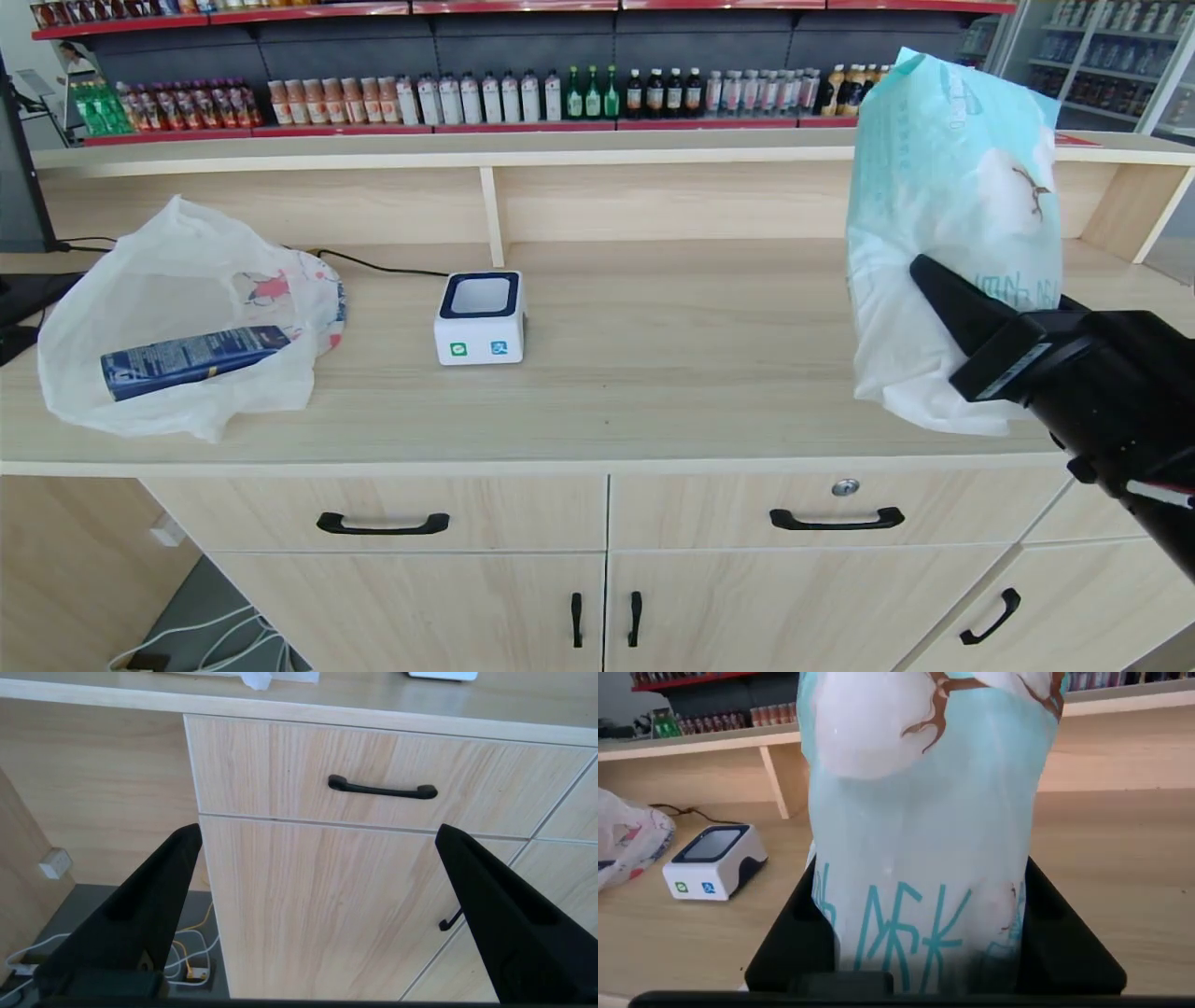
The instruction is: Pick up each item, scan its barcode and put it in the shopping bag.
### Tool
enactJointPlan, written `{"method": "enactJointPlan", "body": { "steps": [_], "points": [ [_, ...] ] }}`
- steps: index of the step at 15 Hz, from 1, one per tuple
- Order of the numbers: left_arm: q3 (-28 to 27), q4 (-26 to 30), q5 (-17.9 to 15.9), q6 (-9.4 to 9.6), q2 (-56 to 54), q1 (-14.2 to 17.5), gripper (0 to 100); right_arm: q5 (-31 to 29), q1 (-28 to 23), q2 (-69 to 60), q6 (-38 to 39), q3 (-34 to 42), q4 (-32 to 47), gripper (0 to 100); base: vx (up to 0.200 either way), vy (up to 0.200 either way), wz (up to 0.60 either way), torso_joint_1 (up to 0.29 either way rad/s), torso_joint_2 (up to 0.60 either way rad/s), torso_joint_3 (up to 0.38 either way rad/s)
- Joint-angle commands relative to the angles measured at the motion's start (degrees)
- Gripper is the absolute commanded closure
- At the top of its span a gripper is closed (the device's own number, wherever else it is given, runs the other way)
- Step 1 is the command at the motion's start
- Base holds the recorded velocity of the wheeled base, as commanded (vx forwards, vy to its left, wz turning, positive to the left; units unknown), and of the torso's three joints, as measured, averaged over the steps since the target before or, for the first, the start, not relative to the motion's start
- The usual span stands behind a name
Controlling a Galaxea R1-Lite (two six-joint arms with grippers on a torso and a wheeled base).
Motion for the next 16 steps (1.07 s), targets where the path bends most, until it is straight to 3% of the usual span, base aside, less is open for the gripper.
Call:
{"method": "enactJointPlan", "body": {
  "steps": [1, 4, 6, 7, 8, 10, 11, 13, 14, 16],
  "points": [
    [0.00, -0.08, 0.00, -0.09, -0.02, -0.04, 0, 0.26, 0.06, -3.23, 0.76, 1.85, -0.09, 100, 0.000, 0.000, 0.00, 0.000, 0.00, 0.000],
    [0.00, 0.01, 0.09, -0.09, -0.02, -0.04, 0, 4.04, -0.03, -2.35, 6.73, -2.99, 2.73, 100, 0.000, 0.000, 0.00, 0.000, 0.00, 0.000],
    [0.00, 0.01, 0.00, 0.00, -0.02, -0.04, 0, 4.12, -1.52, -1.82, 6.65, -1.32, 0.53, 100, 0.000, 0.000, 0.00, 0.000, 0.00, 0.000],
    [0.00, 0.01, 0.00, 0.00, -0.02, -0.04, 0, 4.21, -4.69, -0.68, 4.71, -1.41, -1.14, 100, 0.000, 0.000, 0.00, 0.000, 0.00, 0.000],
    [0.00, 0.01, 0.00, 0.00, -0.02, -0.04, 0, 4.12, -13.92, 1.25, 3.48, -1.76, -2.02, 100, 0.000, 0.000, 0.00, 0.000, 0.00, 0.000],
    [0.00, 0.01, 0.09, -0.09, -0.02, -0.04, 0, 4.12, -26.84, 3.01, 4.01, -2.02, -1.93, 100, 0.000, 0.000, 0.00, 0.000, 0.00, 0.000],
    [0.00, 0.01, 0.09, -0.09, -0.02, -0.04, 0, 4.30, -28.59, 3.54, 6.38, -2.20, -1.40, 100, 0.000, 0.000, 0.00, 0.000, 0.00, 0.000],
    [0.00, 0.01, 0.09, -0.09, -0.02, -0.04, 0, 7.29, -25.96, 3.80, 9.99, -0.44, -1.23, 100, 0.000, 0.000, 0.00, 0.000, 0.00, 0.000],
    [0.00, 0.01, 0.09, -0.09, -0.02, -0.04, 0, 13.27, -25.34, 1.96, 9.63, 0.79, -1.58, 100, 0.000, 0.000, 0.00, 0.000, 0.00, 0.000],
    [0.00, 0.01, 0.09, -0.09, -0.02, -0.04, 0, 14.23, -25.61, 1.52, 4.98, 2.55, -1.84, 100, 0.000, 0.000, 0.00, 0.000, 0.00, 0.000]
  ]
}}
